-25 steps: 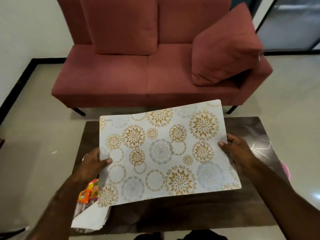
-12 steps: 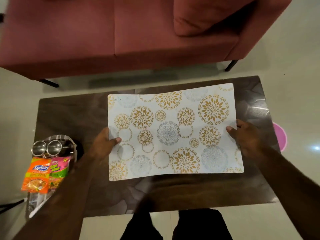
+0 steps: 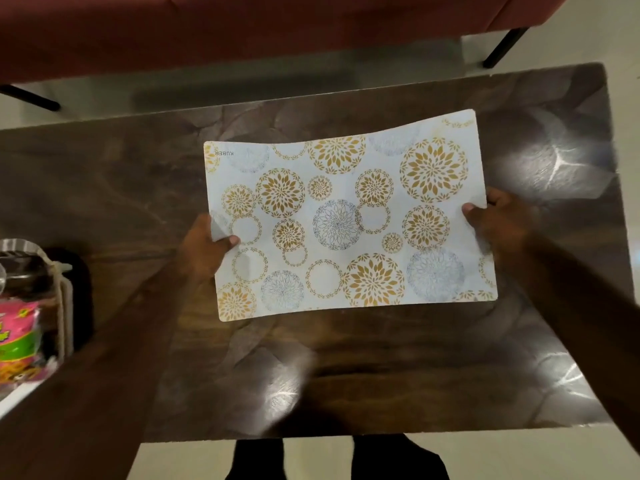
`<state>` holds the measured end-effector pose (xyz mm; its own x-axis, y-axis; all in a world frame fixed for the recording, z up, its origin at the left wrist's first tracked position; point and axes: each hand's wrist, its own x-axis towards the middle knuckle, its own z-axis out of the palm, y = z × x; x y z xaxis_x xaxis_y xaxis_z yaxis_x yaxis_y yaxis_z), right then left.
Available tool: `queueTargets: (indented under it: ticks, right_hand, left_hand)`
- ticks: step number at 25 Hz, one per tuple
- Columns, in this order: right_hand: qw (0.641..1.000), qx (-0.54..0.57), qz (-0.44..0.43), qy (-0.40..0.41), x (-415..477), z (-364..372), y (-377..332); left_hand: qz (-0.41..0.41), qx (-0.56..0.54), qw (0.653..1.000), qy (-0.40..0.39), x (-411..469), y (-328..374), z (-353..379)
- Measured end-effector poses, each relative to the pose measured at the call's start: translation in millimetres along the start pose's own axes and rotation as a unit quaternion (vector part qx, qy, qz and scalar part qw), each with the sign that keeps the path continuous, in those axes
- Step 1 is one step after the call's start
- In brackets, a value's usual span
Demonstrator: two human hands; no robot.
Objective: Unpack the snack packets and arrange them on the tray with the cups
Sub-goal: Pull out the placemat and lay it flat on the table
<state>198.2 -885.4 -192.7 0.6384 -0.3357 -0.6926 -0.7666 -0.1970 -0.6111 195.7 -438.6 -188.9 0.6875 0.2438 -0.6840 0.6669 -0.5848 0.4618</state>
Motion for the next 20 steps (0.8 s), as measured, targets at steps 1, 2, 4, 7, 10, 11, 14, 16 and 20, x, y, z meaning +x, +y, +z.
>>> queueTargets:
  ticks: [1, 2, 4, 7, 10, 11, 14, 16, 20]
  right_hand:
    - [1.000, 0.000, 0.000, 0.015, 3.1, 2.2, 2.8]
    - [1.000, 0.002, 0.005, 0.027, 5.5, 4.2, 5.8]
    - [0.999, 0.008, 0.008, 0.041, 8.4, 5.4, 8.3]
    - [0.991, -0.059, -0.057, 0.102, 5.9, 3.5, 4.3]
    - [0.921, -0.283, -0.176, 0.202, -3.4, 0.4, 7.2]
    - [0.901, -0.316, -0.219, 0.200, -9.9, 3.2, 10.2]
    - [0.878, -0.398, -0.252, 0.086, -27.4, 17.9, 22.9]
    - [0.877, -0.441, -0.191, 0.030, -34.0, 29.0, 36.5]
    - [0.874, -0.458, -0.159, 0.043, -35.0, 38.4, 41.6]
  left_hand:
    - [-0.003, 0.011, 1.000, 0.011, 4.9, -0.1, 6.7]
    - [-0.007, 0.011, 1.000, 0.017, 8.9, -0.2, 12.7]
    - [-0.017, 0.008, 0.999, 0.030, 11.4, 2.2, 20.4]
    - [-0.006, 0.097, 0.994, 0.055, 7.2, 8.4, 22.3]
    - [0.056, 0.263, 0.956, 0.118, -5.9, 18.6, 20.4]
    - [0.091, 0.300, 0.941, 0.126, -11.4, 21.4, 21.4]
    - [0.157, 0.378, 0.911, 0.057, -25.7, 23.1, 33.8]
    - [0.140, 0.397, 0.907, 0.011, -29.0, 18.7, 48.4]
    - [0.132, 0.389, 0.911, 0.022, -28.9, 11.2, 65.7]
